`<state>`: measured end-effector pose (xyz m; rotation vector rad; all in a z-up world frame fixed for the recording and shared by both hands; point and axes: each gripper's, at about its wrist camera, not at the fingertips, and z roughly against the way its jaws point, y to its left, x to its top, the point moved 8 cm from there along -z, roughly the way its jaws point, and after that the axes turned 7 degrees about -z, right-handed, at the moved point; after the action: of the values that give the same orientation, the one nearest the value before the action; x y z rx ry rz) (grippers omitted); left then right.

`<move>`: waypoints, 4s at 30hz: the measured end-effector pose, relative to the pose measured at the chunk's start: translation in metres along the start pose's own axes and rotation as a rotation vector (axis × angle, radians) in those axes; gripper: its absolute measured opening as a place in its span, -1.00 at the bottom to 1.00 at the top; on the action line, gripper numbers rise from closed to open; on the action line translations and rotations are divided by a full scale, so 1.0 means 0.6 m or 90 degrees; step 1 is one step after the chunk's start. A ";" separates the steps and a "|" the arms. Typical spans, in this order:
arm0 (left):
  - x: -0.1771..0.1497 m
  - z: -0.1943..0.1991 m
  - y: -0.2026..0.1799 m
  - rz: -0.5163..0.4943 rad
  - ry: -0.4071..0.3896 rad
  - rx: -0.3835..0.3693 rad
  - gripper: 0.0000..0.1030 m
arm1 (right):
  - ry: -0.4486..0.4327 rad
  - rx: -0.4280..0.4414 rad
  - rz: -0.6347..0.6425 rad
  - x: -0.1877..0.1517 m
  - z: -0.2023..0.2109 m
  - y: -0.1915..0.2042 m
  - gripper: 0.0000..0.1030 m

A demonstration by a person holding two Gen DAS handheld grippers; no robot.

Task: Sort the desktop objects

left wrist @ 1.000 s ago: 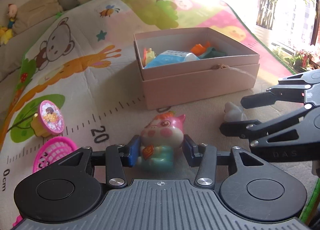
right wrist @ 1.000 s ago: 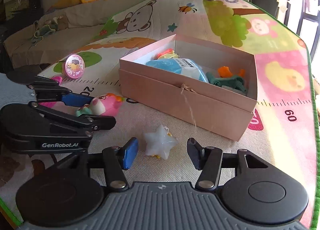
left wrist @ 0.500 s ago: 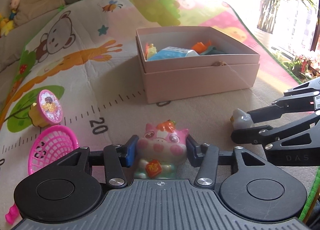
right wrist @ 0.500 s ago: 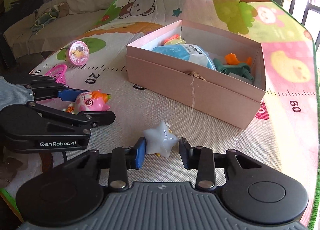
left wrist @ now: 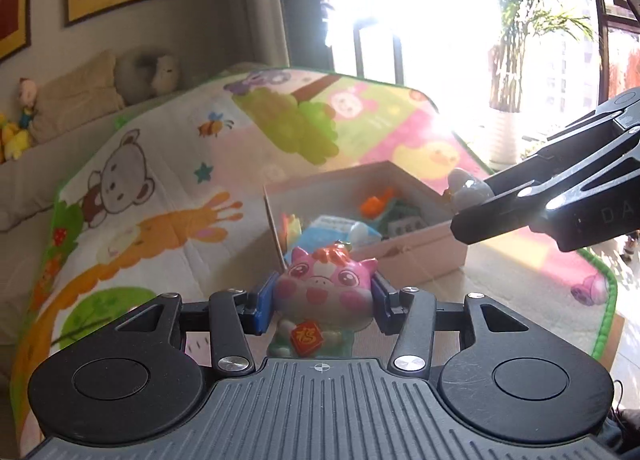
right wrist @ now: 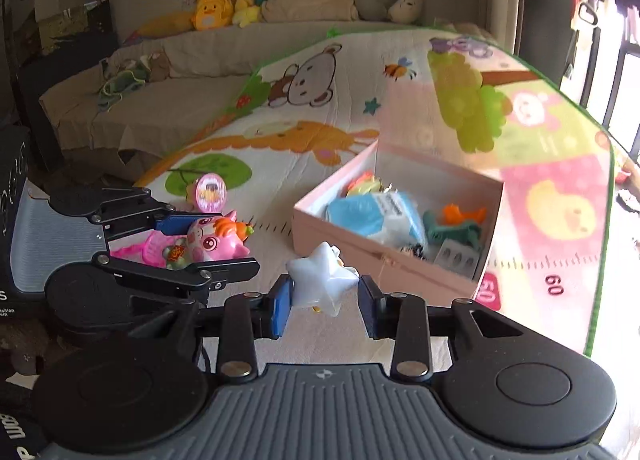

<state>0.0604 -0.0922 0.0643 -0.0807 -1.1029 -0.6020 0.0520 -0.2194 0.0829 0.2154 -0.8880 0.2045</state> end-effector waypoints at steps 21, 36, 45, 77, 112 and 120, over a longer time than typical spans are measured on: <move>0.031 -0.142 0.020 0.066 0.034 -0.011 0.75 | -0.081 -0.101 -0.090 0.197 -0.078 -0.184 -0.32; -0.157 0.006 0.073 0.006 0.112 0.090 0.93 | -0.006 -0.078 -0.161 0.178 -0.199 -0.195 -0.15; -0.234 0.009 0.174 0.082 0.189 0.165 0.94 | 0.040 0.002 -0.088 0.137 -0.207 -0.066 0.11; -0.242 -0.002 0.137 0.205 0.139 0.020 0.97 | 0.207 0.043 0.058 0.086 -0.332 0.182 0.19; -0.215 -0.016 0.065 0.152 0.203 0.009 0.98 | 0.060 -0.125 0.030 -0.123 -0.131 -0.044 0.53; -0.214 -0.003 0.060 0.192 0.211 -0.040 0.98 | 0.053 -0.111 -0.022 -0.149 -0.124 -0.061 0.62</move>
<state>0.0397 -0.0093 -0.0383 -0.1916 -0.7316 -0.3618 0.0620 -0.2425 -0.0366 0.0591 -0.8133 0.1022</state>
